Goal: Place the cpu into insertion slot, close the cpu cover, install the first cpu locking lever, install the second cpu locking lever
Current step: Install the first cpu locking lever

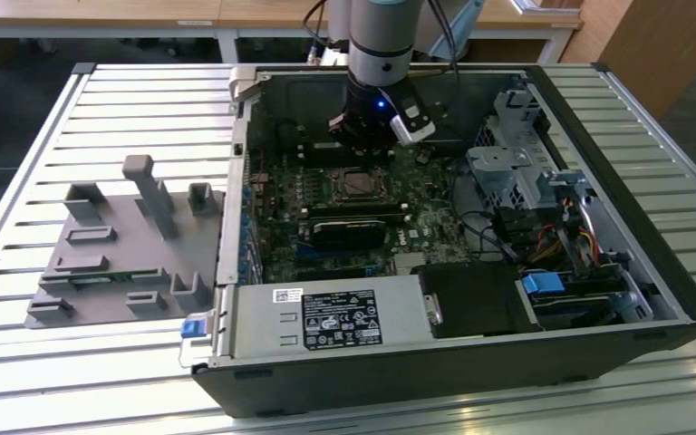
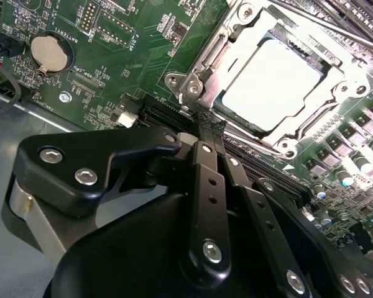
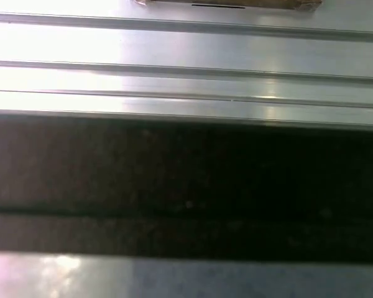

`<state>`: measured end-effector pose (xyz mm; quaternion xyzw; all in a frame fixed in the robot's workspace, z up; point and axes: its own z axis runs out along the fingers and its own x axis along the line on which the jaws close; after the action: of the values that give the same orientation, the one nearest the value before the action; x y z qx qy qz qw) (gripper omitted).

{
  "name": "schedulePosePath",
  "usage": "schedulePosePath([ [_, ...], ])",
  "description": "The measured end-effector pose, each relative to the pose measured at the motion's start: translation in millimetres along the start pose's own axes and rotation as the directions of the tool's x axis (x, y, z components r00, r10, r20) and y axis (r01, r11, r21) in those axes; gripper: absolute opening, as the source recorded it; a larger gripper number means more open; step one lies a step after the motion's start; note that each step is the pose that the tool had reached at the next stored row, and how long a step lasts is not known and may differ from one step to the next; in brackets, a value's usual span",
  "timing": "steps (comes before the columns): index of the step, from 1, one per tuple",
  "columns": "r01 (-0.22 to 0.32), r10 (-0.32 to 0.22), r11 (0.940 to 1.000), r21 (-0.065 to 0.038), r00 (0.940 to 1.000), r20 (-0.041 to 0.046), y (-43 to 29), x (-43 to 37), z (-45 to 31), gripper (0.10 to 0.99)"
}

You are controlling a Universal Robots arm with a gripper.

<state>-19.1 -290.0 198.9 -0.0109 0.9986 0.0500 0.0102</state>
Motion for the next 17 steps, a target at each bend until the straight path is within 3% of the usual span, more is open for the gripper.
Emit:
schedulePosePath([
  [10, 0.0, 0.0, 1.0, 0.001, 1.0, 0.0001, 0.2, -0.1, -1.9, 0.118],
  [11, 0.0, 0.0, 0.9999, 0.014, 1.0, -0.0004, 0.2, 0.0, -1.6, 0.118],
  [17, 0.001, -0.001, 0.9997, 0.026, 1.0, -0.0009, -0.1, 0.0, 0.0, 0.118],
])
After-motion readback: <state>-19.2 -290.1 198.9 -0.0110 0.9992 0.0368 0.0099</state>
